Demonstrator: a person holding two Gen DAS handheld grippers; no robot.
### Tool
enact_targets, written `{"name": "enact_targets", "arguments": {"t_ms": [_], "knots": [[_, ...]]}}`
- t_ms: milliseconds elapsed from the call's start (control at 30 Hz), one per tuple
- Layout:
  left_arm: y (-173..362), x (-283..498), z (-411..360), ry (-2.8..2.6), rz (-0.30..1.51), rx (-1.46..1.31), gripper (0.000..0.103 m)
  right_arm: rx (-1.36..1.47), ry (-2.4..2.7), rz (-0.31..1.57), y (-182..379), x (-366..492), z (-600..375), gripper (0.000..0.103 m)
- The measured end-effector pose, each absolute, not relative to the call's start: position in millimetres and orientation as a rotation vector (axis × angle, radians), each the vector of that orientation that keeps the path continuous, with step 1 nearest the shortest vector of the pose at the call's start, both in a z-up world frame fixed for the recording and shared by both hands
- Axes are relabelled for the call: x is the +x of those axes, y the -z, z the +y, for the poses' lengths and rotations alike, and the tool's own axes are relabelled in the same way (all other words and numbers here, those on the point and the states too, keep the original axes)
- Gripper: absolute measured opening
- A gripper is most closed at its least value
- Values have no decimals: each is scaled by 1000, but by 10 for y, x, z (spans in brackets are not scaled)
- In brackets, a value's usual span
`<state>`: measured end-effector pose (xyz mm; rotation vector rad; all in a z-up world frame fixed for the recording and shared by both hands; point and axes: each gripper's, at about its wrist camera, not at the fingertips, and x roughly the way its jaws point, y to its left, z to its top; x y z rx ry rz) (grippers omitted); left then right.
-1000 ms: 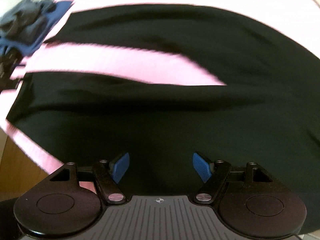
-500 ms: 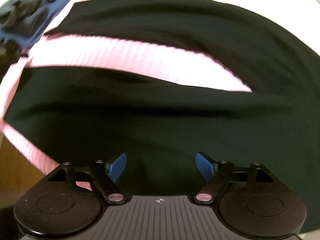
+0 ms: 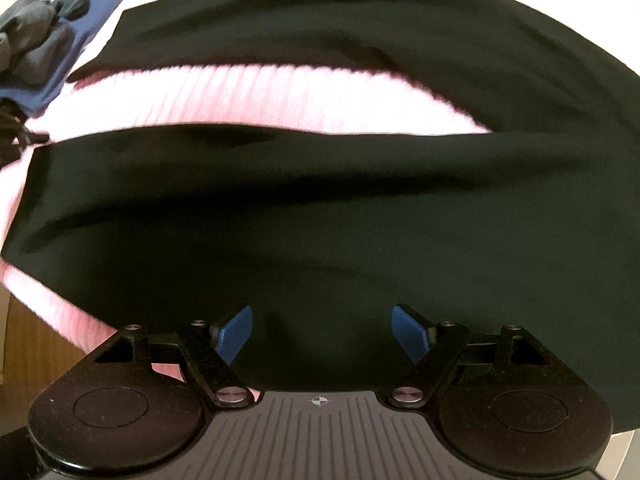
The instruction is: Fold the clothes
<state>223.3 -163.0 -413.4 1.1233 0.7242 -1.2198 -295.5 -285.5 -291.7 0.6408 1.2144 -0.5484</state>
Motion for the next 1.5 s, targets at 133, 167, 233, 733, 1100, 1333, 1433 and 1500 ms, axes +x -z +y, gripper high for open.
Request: {"name": "enact_targets", "arguments": {"t_ms": [133, 167, 233, 733, 1100, 1333, 1433, 1500], "knots": [[4066, 2530, -1592, 1160, 789, 1063, 0, 649, 570, 1198, 2951, -2929, -2912, 80], [4064, 2507, -1564, 1187, 805, 1063, 0, 649, 569, 1195, 2966, -2913, -2916, 80], [4102, 2382, -1500, 1271, 856, 1084, 32, 648, 565, 1190, 2995, -2882, -2924, 80], [4231, 2583, -1601, 1144, 894, 1047, 0, 631, 642, 1180, 3202, -2991, -2992, 80], [3900, 1598, -824, 1261, 681, 1234, 33, 723, 848, 1217, 3157, -3758, -2694, 97], [4376, 628, -218, 1470, 375, 1597, 53, 607, 708, 1261, 3260, -3480, -2438, 97], [4502, 652, -282, 1366, 373, 1616, 12, 608, 693, 1258, 3264, -3511, -2426, 97], [4449, 668, -314, 1319, 406, 1600, 4, 599, 698, 1262, 3254, -3568, -2458, 97]]}}
